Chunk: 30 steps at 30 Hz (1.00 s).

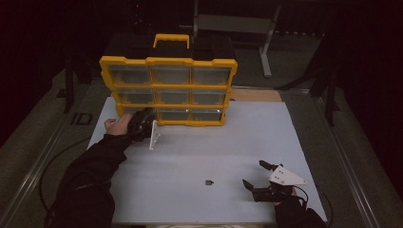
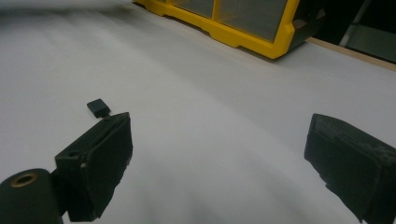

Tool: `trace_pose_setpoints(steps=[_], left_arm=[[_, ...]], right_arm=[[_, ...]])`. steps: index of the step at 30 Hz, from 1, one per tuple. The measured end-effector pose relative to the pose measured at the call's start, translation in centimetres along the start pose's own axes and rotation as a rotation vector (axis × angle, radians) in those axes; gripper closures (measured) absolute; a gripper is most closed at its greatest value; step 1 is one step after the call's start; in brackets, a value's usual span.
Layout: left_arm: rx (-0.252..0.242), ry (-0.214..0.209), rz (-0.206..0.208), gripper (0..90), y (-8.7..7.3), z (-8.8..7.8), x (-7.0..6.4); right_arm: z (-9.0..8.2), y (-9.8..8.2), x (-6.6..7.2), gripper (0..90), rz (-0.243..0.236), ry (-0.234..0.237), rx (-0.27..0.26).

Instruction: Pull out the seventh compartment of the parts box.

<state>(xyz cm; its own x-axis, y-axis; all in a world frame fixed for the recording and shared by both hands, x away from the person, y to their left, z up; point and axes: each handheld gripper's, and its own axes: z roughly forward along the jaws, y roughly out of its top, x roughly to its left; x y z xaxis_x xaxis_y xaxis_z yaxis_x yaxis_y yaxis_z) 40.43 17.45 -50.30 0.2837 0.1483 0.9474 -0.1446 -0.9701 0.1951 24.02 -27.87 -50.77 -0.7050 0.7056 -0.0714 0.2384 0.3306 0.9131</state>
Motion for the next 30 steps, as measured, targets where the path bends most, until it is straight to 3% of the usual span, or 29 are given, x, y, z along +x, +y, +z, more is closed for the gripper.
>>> trace_pose_setpoints(steps=[3,6,14,16,21,30], left_arm=[[0.02,-0.002,0.011,59.0,0.3,0.0,0.0],[0.066,-0.004,0.052,60.4,0.9,0.1,0.0],[0.123,0.009,0.071,65.5,1.6,0.3,-0.1],[0.129,0.017,0.094,66.2,1.7,0.4,-0.1],[0.12,0.014,0.079,74.9,1.7,0.3,0.3],[0.115,0.004,0.094,76.2,1.6,0.3,0.5]], right_arm=[[0.0,0.0,0.0,8.2,0.001,0.001,0.0],[0.0,0.0,0.0,8.2,-0.003,0.002,0.001],[0.1,0.0,0.1,8.2,-0.004,0.004,0.001],[0.1,0.0,0.0,8.2,-0.004,0.005,0.001],[0.1,0.0,0.0,8.2,-0.003,0.007,0.0],[0.1,0.0,0.0,8.2,0.006,0.006,-0.002]])
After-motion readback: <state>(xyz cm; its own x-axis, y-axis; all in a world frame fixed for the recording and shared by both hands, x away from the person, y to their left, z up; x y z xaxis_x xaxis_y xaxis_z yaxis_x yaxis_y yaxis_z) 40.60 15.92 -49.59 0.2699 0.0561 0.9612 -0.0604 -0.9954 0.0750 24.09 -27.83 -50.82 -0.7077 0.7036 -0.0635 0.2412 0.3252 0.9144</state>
